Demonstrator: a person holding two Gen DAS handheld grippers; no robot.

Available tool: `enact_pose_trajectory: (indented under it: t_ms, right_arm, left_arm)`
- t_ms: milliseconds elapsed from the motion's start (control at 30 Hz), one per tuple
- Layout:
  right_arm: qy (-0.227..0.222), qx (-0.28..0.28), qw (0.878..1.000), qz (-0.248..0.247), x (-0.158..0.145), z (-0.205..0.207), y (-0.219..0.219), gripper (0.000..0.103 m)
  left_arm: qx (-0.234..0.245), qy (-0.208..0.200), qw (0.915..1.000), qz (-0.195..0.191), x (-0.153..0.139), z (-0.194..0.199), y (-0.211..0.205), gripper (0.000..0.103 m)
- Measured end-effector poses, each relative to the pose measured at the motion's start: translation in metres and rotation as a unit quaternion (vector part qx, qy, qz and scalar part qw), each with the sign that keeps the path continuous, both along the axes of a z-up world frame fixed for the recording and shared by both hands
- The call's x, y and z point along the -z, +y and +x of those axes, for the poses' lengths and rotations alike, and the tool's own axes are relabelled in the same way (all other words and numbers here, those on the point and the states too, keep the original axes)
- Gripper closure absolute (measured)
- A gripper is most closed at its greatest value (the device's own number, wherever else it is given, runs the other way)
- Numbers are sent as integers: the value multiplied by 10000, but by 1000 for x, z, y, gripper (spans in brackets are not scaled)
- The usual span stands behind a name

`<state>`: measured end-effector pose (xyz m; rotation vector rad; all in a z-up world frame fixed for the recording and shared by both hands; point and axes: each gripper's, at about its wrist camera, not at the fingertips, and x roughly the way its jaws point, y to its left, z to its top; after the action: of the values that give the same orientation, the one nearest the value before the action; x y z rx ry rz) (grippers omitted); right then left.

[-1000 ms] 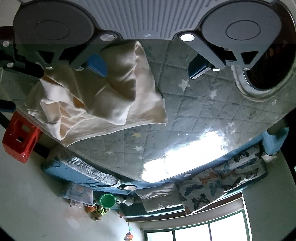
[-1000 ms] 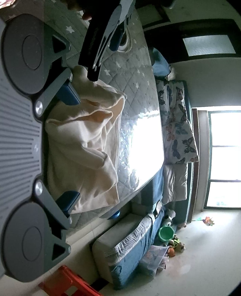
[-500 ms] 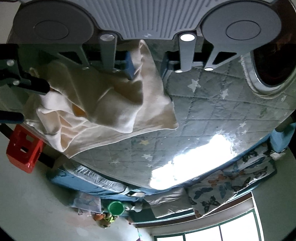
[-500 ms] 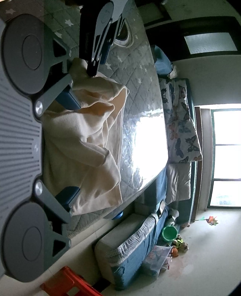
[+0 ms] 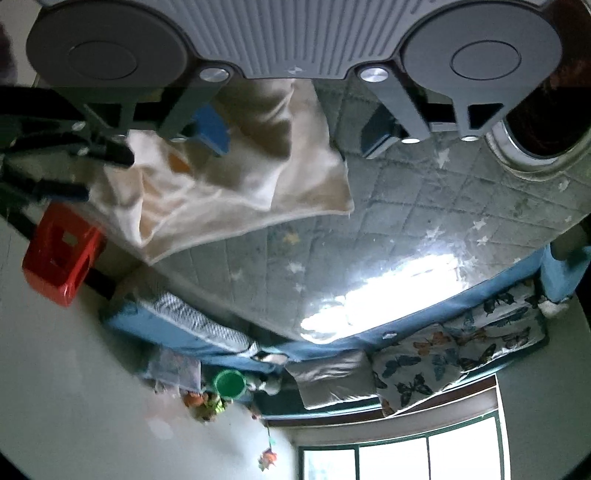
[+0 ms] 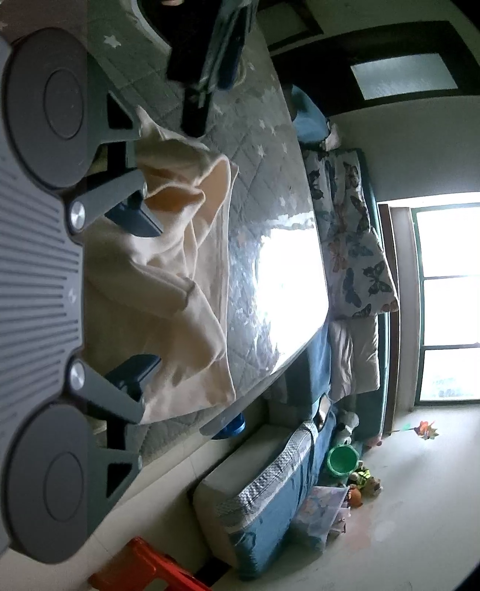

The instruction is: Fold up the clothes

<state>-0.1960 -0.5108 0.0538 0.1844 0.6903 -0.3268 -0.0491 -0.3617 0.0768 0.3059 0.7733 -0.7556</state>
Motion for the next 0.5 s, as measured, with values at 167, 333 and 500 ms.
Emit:
enact_pose_trajectory:
  t_ms: [167, 333, 500]
  right_arm:
    - [121, 12, 9999, 108, 8, 5, -4, 43]
    - [223, -46, 9996, 188, 15, 6, -5, 55]
    - [229, -115, 9992, 308, 18, 3, -5, 79]
  left_arm:
    - [-134, 237, 9995, -129, 1, 13, -15, 16]
    - [-116, 468, 9987, -140, 7, 17, -24, 18]
    - [96, 621, 9980, -19, 19, 15, -26, 57]
